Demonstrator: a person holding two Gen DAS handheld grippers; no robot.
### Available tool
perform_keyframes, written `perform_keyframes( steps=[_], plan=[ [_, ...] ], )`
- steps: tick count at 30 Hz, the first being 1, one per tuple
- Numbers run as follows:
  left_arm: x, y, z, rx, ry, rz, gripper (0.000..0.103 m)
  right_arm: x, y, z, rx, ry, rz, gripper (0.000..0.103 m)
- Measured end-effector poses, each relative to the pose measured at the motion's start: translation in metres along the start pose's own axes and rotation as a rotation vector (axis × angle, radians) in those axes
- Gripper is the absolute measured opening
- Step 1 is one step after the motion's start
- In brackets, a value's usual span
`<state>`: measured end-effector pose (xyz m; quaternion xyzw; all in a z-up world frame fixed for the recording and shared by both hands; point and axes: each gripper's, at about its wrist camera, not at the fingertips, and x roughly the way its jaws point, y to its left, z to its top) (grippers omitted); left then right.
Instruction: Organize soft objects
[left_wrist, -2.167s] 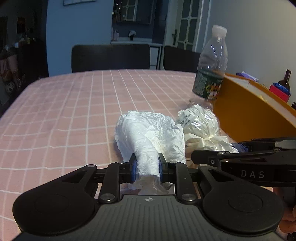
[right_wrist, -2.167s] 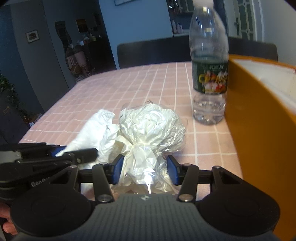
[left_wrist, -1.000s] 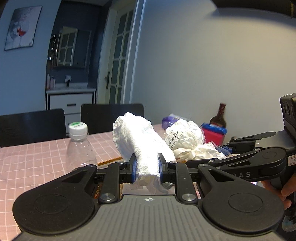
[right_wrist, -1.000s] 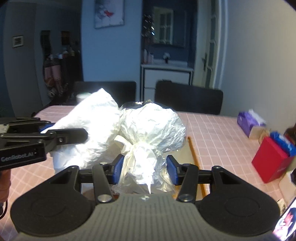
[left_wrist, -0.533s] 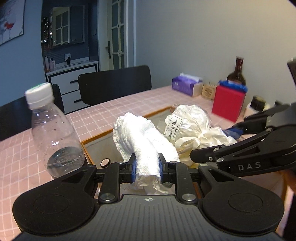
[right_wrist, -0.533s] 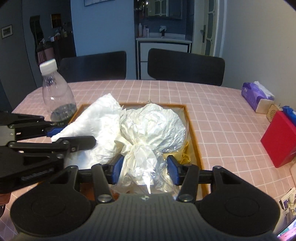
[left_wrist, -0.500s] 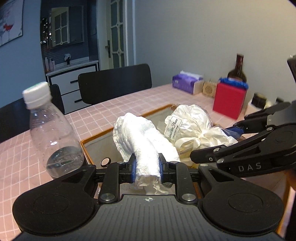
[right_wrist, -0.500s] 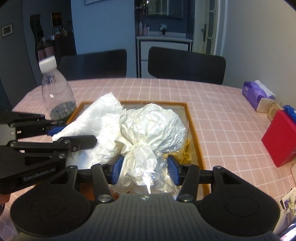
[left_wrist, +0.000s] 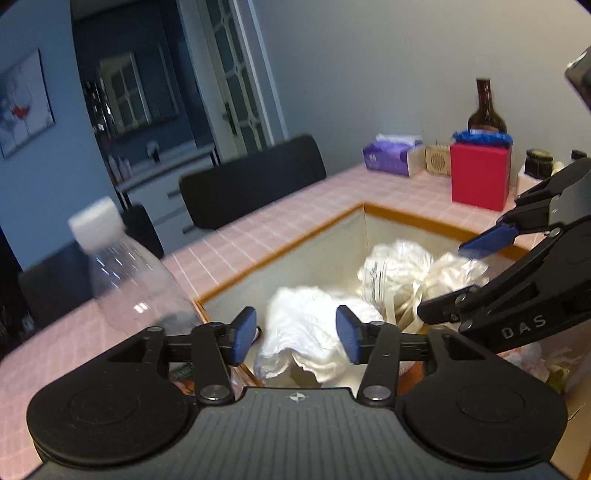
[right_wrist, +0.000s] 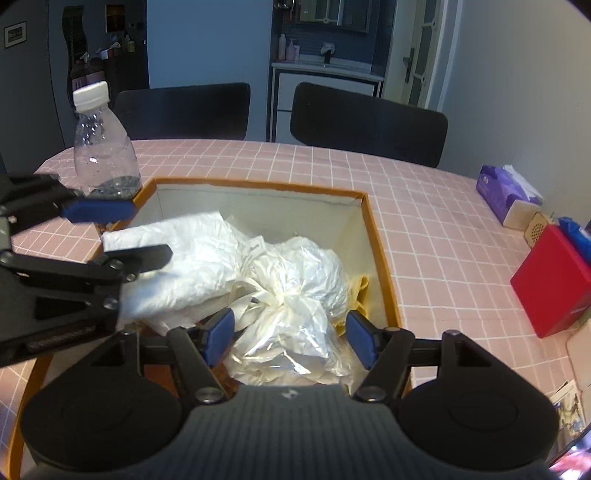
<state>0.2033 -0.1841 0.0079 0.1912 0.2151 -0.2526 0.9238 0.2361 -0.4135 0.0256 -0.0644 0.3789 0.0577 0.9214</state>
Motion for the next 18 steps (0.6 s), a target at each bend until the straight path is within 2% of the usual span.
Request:
perform_keyframes(
  steps=[8,17,18],
  plan=[
    [-0.041,0.008,0.010,-0.034,-0.115,0.011,0.065,-0.024,0.010,0.001,-0.019,-0.056,0.014,0.081],
    [-0.080,0.020,-0.002,-0.108,-0.194,-0.006,0.065,-0.061,0.037,0.003,-0.055,-0.133,0.012,0.087],
    [-0.086,0.023,-0.004,-0.116,-0.206,-0.005,0.065,-0.067,0.041,0.003,-0.061,-0.147,0.011,0.090]
  ],
)
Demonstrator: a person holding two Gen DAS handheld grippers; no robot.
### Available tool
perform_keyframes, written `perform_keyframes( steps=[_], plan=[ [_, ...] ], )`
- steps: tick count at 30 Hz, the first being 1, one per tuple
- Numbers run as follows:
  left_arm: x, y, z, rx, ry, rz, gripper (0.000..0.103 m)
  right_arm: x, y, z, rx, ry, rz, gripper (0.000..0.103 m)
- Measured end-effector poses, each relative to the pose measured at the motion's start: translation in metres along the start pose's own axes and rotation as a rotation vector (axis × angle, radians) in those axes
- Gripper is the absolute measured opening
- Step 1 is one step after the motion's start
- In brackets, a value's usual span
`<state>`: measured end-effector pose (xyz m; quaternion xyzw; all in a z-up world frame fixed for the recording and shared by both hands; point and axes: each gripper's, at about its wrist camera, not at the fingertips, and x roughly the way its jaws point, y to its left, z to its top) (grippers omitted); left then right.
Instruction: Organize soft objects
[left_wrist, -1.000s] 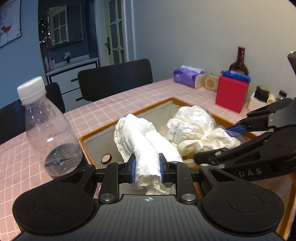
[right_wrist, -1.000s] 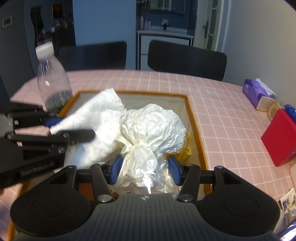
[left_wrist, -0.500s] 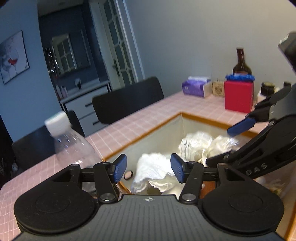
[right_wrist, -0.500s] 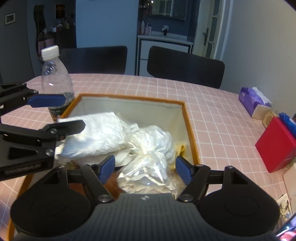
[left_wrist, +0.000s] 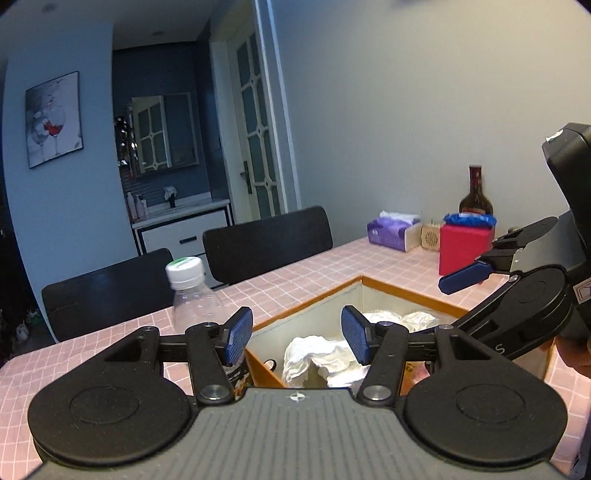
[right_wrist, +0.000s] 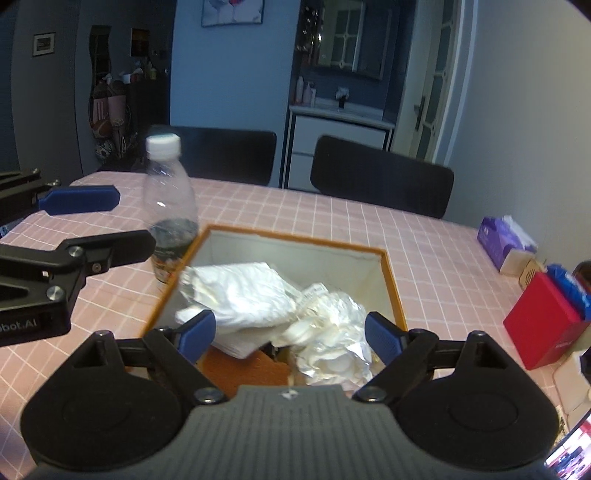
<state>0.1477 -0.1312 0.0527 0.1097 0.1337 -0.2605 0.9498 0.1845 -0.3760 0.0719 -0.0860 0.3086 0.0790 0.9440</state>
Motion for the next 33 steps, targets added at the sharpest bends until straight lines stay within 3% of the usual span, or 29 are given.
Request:
perform_keyframes(
  steps=[7,13,20,23,25,28,33],
  plan=[
    [-0.041,0.017,-0.001,-0.043,-0.086,0.054,0.065,-0.040,0.033,0.002,-0.038,-0.109,-0.014,0.097],
    [-0.074,0.022,-0.007,-0.060,-0.171,0.167,0.068,-0.080,0.061,-0.010,-0.007,-0.223,-0.013,0.100],
    [-0.104,0.028,-0.032,-0.072,-0.215,0.294,0.069,-0.112,0.107,-0.047,-0.015,-0.386,-0.136,0.100],
    [-0.113,0.027,-0.050,-0.078,-0.196,0.342,0.074,-0.116,0.125,-0.067,0.039,-0.430,-0.163,0.100],
    [-0.121,0.025,-0.064,-0.103,-0.197,0.351,0.076,-0.115,0.139,-0.081,0.089,-0.436,-0.173,0.100],
    [-0.131,0.021,-0.086,-0.116,-0.193,0.388,0.090,-0.109,0.156,-0.103,0.146,-0.428,-0.201,0.100],
    [-0.133,0.019,-0.116,-0.098,-0.117,0.405,0.091,-0.098,0.173,-0.128,0.156,-0.383,-0.182,0.100]
  ],
)
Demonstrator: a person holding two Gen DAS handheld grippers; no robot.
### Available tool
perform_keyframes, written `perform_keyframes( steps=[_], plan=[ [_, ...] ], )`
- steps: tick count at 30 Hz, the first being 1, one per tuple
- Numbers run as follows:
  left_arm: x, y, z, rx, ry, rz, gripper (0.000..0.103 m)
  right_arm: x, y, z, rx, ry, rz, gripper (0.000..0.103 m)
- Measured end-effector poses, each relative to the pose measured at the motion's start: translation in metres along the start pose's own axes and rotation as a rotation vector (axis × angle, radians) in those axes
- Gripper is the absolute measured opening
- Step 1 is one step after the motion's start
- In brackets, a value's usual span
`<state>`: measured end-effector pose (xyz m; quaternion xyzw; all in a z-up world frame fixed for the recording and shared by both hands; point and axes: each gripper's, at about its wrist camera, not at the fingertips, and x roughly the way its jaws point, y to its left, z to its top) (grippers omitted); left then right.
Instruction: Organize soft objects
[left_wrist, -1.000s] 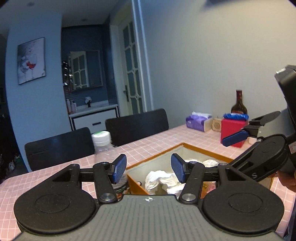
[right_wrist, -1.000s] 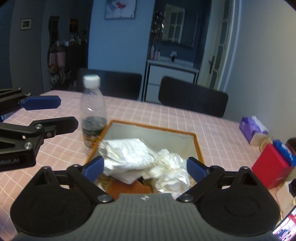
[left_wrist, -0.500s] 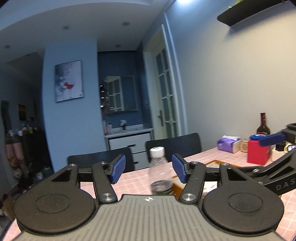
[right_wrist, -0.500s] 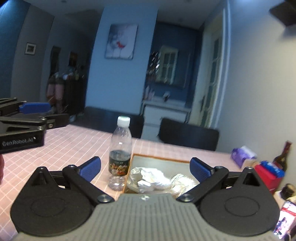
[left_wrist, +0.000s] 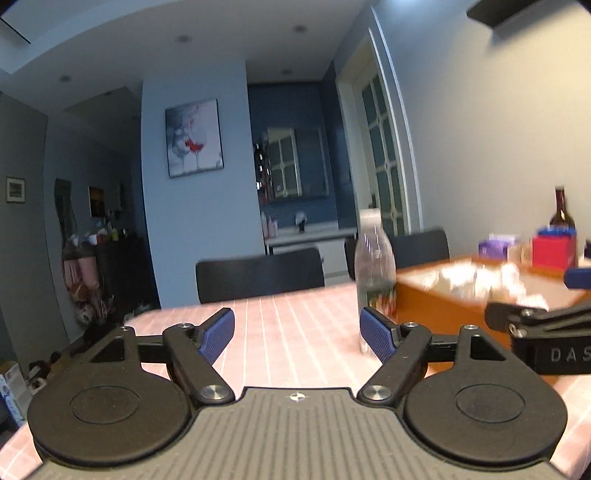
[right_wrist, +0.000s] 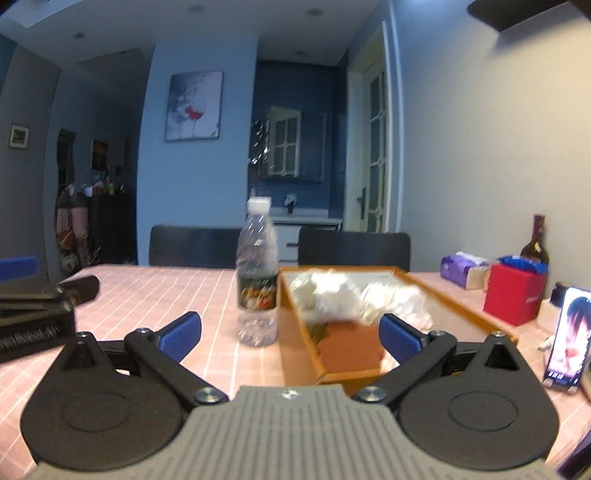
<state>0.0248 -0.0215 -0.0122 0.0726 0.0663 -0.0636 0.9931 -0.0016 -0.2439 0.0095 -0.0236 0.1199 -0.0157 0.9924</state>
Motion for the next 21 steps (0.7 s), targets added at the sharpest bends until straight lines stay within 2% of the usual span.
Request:
perform_keyframes(
  steps=[5,8,11,21],
  plan=[
    [-0.001,0.005,-0.016,-0.036,0.047,-0.002,0.094,-0.001,0.008,-0.020,0.029,0.003,-0.046,0.100],
    [0.000,0.007,-0.023,-0.055,0.079,0.034,0.094,0.001,0.008,-0.027,0.039,0.040,-0.048,0.100],
    [-0.003,0.008,-0.033,-0.080,0.109,0.035,0.094,0.002,0.008,-0.034,0.045,0.070,-0.058,0.100],
    [-0.009,0.005,-0.047,-0.055,0.146,0.040,0.094,0.009,0.007,-0.047,0.054,0.130,-0.064,0.100]
  ],
)
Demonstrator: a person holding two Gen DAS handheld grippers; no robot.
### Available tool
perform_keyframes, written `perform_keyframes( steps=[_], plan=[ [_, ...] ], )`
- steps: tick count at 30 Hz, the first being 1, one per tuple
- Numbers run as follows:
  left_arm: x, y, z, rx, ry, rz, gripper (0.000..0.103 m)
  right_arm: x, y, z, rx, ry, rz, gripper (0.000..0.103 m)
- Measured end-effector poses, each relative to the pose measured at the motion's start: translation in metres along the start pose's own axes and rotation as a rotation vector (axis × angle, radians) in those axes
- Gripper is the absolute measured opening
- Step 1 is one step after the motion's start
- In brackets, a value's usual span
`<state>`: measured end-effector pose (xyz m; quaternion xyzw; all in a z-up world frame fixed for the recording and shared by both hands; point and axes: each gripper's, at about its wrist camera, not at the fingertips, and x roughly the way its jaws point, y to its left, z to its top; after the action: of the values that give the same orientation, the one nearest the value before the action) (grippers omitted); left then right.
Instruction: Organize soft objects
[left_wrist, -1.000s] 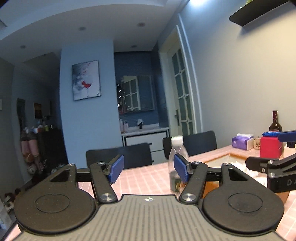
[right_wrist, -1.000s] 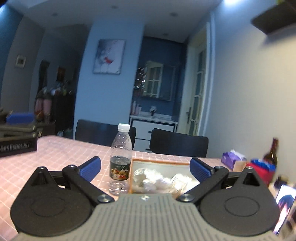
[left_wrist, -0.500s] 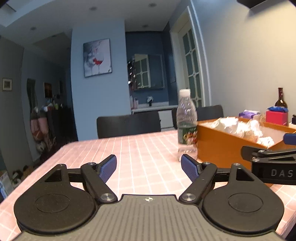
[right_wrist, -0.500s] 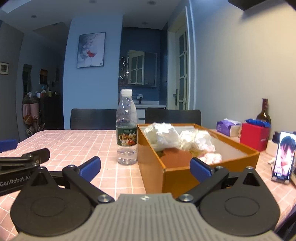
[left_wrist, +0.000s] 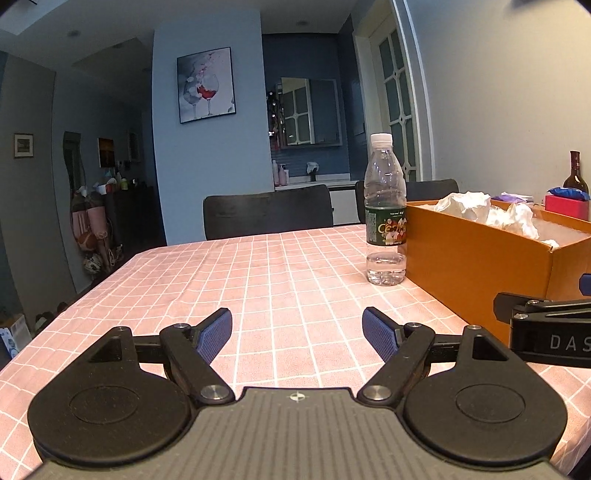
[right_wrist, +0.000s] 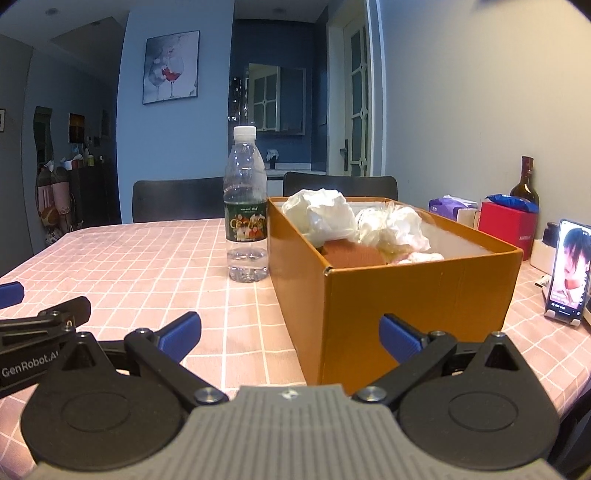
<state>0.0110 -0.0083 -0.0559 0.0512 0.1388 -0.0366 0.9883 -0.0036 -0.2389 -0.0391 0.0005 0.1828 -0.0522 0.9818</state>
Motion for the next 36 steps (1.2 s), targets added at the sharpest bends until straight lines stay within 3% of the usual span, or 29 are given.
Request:
perform_keyframes(
  steps=[36],
  plan=[
    [0.005,0.003,0.000,0.006,0.014,0.011,0.094,0.012,0.006,-0.003,-0.017,0.047,0.013,0.100]
  ],
)
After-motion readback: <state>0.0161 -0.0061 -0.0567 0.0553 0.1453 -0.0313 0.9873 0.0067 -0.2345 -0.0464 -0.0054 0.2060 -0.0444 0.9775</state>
